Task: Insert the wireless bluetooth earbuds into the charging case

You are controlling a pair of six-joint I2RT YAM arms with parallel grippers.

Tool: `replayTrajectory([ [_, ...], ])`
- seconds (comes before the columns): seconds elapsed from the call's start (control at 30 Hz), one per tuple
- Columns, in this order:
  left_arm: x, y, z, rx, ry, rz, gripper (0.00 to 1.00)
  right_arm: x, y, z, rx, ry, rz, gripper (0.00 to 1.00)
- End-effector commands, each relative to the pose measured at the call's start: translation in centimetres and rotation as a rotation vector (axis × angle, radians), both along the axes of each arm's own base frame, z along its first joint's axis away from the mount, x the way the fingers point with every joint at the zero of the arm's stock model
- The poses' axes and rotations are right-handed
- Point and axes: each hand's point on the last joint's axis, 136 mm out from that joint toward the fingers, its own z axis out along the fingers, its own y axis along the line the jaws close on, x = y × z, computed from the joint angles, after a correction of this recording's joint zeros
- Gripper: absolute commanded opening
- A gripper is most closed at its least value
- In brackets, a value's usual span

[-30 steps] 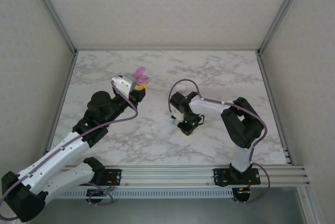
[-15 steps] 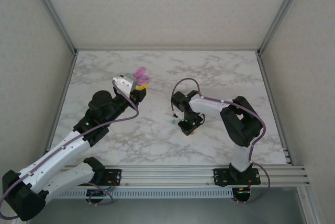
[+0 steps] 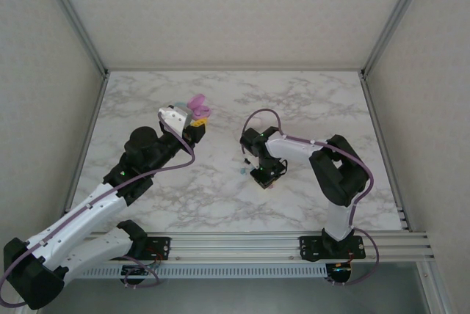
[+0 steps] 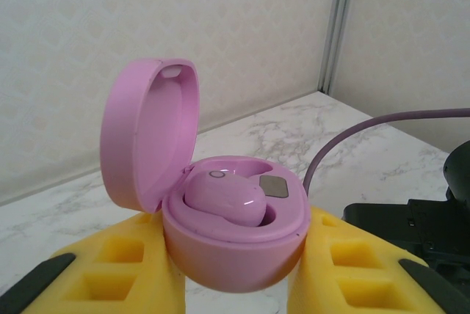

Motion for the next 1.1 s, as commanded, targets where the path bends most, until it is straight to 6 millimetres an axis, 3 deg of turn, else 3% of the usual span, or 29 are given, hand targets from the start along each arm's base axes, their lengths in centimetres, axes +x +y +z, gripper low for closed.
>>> replayTrajectory([
  [0.0,0.1,-0.1,2.3,-0.047,-0.041,-0.009,0.19,-0.4,-0.6,2.2,0.012,-0.023,-0.047,0.17],
  [0.17,0.2,-0.8,1.8,-0.044,-0.023,-0.038,0.19,1.1,1.2,7.1,0.234,-0.076,-0.178,0.17],
  [0.4,-0.2,-4.0,-0.1,-0.029,0.016,-0.196,0.19,3.4,5.0,18.3,0.705,-0.113,-0.297,0.18],
  [0.63,-0.8,-7.2,-1.9,0.001,0.038,-0.36,0.19,4.2,7.6,27.9,0.981,-0.152,-0.261,0.18],
  [0.83,-1.2,-8.5,-2.3,0.007,0.028,-0.433,0.18,4.3,9.0,31.8,1.116,-0.149,-0.238,0.18],
  [1.07,-2.0,-9.1,-1.7,-0.007,0.001,-0.498,0.18,4.9,9.9,31.9,1.156,-0.119,-0.26,0.18],
])
